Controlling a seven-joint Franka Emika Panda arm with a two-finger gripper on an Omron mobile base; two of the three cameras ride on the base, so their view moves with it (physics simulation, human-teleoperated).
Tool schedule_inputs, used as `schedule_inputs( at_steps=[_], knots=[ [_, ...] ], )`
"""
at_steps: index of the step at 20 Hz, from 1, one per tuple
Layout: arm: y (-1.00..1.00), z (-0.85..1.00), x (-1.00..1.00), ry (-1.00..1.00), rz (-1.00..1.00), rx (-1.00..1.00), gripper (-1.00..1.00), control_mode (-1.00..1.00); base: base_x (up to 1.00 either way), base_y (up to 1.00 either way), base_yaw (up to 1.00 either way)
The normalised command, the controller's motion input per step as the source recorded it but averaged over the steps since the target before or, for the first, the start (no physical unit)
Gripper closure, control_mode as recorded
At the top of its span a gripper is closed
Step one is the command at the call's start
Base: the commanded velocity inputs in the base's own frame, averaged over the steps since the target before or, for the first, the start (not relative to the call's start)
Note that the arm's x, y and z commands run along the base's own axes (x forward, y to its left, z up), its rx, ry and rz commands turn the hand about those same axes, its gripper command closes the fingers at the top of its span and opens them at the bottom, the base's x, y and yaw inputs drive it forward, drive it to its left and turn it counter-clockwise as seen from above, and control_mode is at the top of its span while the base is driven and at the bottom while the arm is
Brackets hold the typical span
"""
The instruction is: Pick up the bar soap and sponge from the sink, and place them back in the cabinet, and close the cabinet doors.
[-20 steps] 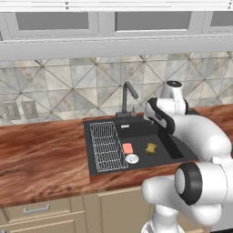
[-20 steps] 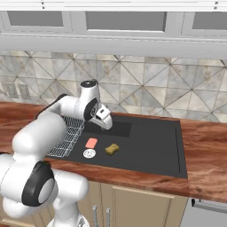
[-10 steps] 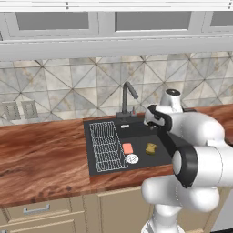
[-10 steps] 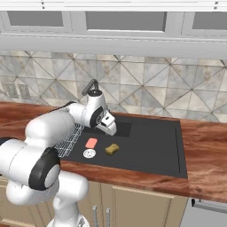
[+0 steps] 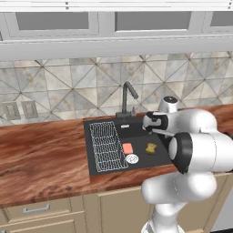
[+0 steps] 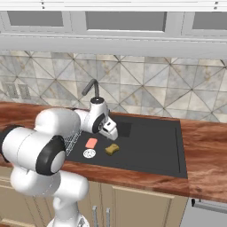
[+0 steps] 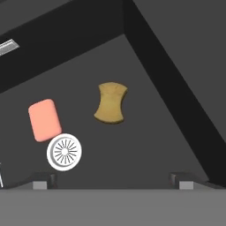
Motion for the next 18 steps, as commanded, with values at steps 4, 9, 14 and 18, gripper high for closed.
schedule_inputs(
  at_steps=[4,9,14,18],
  knots=[
    [0.00,-0.36,0.17,0.00,0.00,0.00,-1.00,-1.00,0.00,0.00,0.00],
    [-0.01,-0.33,0.17,0.00,0.00,0.00,-1.00,-1.00,0.00,0.00,0.00],
    [-0.03,-0.33,0.16,0.00,0.00,0.01,-1.00,-1.00,0.00,0.00,0.00],
    [-0.06,-0.24,0.18,0.01,0.00,0.01,-1.00,-1.00,0.00,0.00,0.00]
  ],
)
